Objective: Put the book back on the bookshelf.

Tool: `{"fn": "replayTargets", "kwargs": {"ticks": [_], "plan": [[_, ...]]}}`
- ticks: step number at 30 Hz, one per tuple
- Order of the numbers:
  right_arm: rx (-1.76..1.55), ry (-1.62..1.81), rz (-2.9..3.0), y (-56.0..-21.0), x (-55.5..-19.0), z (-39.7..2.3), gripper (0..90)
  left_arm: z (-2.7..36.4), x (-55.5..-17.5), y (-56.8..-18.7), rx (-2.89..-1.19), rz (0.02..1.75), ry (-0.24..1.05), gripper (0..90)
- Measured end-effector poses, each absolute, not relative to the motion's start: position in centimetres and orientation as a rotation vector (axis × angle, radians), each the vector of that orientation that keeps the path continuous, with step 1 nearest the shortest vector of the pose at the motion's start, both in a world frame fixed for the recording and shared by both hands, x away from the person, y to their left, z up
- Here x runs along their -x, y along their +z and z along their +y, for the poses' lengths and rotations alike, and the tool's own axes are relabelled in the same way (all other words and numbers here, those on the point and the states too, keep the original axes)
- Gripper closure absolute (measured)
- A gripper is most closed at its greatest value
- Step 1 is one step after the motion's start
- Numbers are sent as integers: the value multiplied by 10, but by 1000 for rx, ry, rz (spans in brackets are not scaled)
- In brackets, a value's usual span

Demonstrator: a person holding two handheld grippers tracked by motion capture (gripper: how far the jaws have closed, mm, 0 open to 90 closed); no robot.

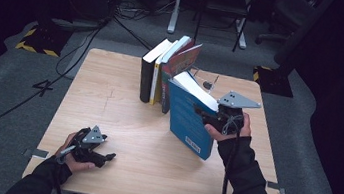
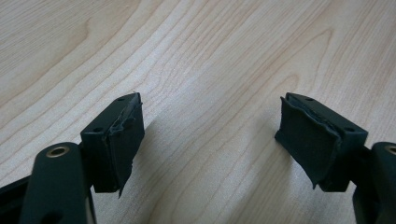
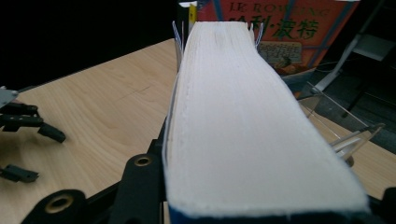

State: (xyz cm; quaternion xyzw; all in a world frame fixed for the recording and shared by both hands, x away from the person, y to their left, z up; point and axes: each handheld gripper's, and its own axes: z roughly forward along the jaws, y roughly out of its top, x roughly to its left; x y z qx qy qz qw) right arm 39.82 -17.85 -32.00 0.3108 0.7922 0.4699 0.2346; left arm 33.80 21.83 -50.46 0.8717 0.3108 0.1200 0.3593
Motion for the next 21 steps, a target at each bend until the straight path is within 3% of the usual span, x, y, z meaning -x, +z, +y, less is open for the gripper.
{"fn": "replayTargets", "kwargs": {"ticks": [21], "plan": [[-1079,1282,1991,-315,-447,-212,611,217,-338,-505,-2251,785,307,226]]}}
